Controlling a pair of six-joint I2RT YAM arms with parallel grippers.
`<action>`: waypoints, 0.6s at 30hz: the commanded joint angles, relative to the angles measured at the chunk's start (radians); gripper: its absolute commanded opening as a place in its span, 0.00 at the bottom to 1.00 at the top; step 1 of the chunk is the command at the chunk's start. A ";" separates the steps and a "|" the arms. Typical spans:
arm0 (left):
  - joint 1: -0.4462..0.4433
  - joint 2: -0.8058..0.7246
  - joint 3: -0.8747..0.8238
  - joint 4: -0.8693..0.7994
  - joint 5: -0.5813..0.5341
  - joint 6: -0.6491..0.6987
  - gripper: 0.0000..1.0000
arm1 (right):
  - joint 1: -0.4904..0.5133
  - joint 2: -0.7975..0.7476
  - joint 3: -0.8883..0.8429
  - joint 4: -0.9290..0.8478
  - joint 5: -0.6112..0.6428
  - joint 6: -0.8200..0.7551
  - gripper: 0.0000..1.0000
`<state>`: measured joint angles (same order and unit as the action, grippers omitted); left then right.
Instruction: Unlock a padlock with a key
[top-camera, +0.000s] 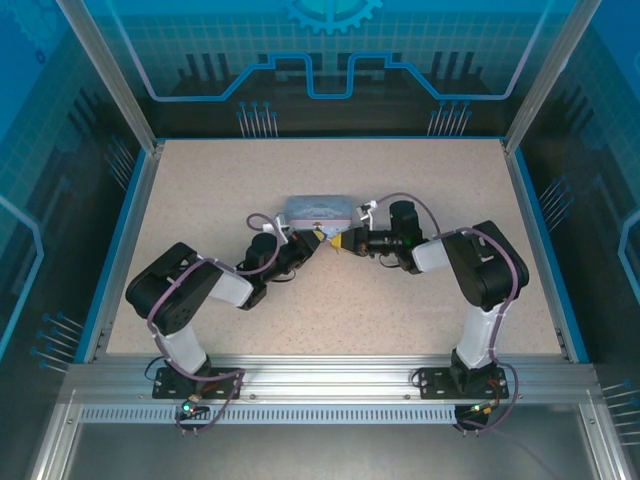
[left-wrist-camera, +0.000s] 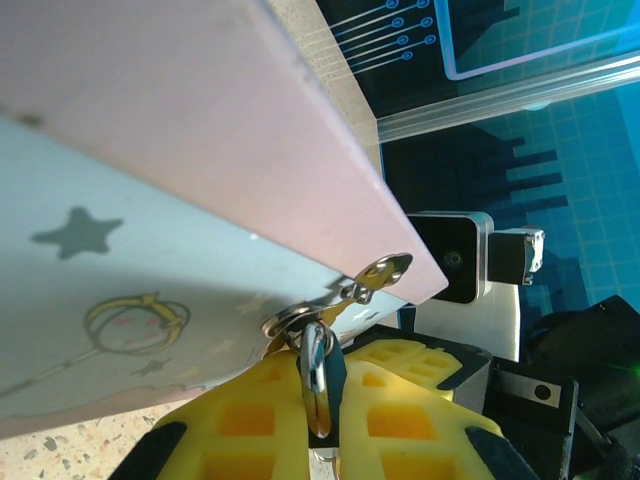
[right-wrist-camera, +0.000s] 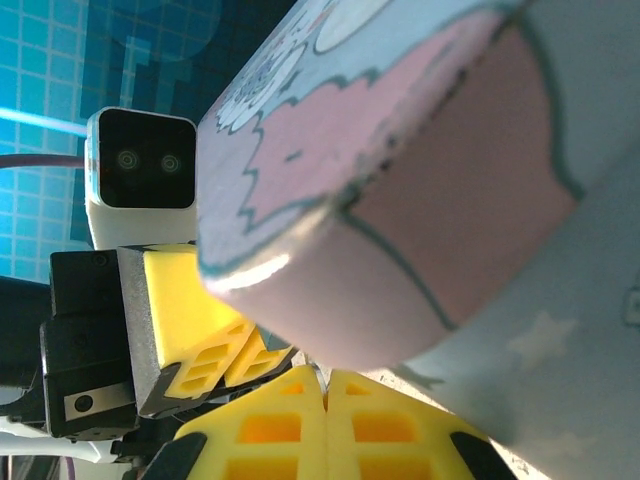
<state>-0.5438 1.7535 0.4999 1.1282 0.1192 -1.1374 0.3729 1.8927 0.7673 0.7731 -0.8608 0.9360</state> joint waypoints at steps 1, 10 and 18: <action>-0.050 0.005 0.015 0.120 0.132 -0.022 0.00 | 0.065 0.027 0.001 0.122 0.023 0.046 0.00; -0.055 0.024 0.022 0.123 0.167 -0.034 0.00 | 0.079 0.037 0.004 0.177 0.023 0.069 0.00; -0.051 0.024 -0.008 0.113 0.206 -0.028 0.00 | 0.020 -0.006 -0.005 0.119 0.007 0.020 0.00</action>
<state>-0.5449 1.7683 0.5003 1.1744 0.1398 -1.1549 0.4137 1.9152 0.7521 0.8619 -0.8585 0.9905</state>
